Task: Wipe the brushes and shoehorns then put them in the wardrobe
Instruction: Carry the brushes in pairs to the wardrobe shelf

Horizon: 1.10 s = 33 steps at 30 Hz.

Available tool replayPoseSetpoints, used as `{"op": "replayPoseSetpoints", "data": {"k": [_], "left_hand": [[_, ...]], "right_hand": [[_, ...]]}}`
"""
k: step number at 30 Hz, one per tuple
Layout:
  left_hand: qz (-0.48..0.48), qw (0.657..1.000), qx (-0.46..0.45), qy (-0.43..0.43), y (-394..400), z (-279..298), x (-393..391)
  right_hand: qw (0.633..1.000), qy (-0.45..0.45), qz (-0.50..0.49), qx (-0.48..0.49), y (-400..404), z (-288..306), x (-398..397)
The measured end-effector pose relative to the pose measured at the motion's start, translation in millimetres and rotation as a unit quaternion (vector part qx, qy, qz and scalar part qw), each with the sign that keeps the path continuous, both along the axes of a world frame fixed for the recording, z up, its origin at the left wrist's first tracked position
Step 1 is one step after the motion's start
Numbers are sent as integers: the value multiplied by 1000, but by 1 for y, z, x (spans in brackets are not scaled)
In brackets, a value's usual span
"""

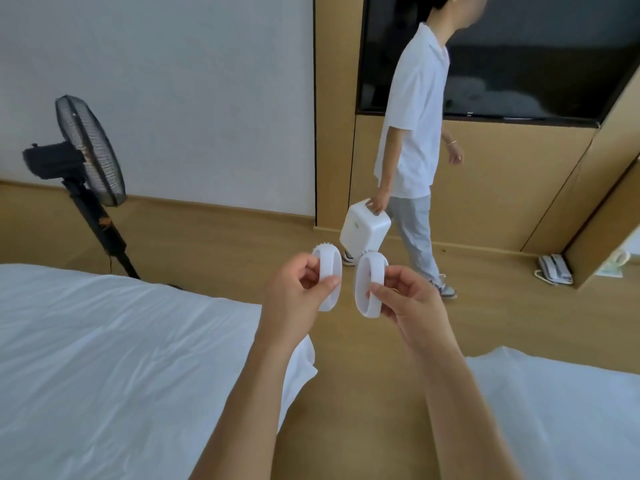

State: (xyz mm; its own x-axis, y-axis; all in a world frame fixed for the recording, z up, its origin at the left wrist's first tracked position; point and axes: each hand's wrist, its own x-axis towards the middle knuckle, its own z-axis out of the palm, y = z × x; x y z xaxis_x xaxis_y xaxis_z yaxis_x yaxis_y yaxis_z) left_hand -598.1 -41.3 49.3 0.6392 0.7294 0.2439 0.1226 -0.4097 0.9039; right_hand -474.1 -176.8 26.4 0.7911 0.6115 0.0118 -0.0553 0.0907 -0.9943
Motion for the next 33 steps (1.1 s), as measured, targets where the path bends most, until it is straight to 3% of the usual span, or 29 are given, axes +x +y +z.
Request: {"op": "replayPoseSetpoints", "data": {"k": [10,19,33], "left_hand": [[-52,996,-58,-36,64,-28,145],[-120,988,-62,-81,194,-6,299],[-83,991,-78,-67,346,-24,445]], "right_hand": [[999,-5,-47,-14,48,-18,130],[994,-43,-95,-21,162,15,266],[998,-6,-66,-7,317,-1,421]]}}
